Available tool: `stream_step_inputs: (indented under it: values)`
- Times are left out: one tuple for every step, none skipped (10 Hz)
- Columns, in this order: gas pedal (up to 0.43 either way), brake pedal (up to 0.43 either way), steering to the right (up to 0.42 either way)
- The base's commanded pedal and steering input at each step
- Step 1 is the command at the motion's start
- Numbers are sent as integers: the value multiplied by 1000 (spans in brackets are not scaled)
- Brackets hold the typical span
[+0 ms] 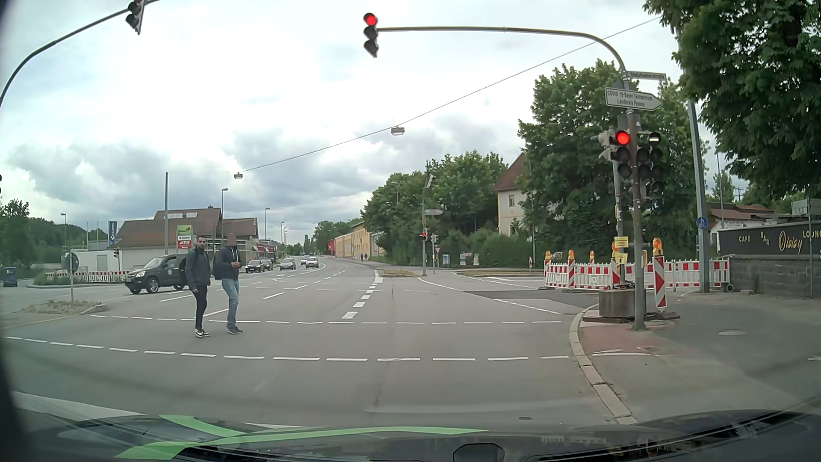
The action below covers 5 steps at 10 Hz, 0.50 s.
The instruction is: Follow the waypoints while adhering to traffic rules and regulations
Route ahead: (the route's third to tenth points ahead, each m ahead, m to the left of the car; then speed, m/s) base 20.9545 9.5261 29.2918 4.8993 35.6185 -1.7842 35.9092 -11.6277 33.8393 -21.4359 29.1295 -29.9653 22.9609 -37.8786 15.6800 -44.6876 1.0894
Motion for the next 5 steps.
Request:
stream_step_inputs:
  values:
    - [0,189,-10]
    - [0,195,-10]
    - [0,201,-9]
    - [0,232,-9]
    - [0,238,-9]
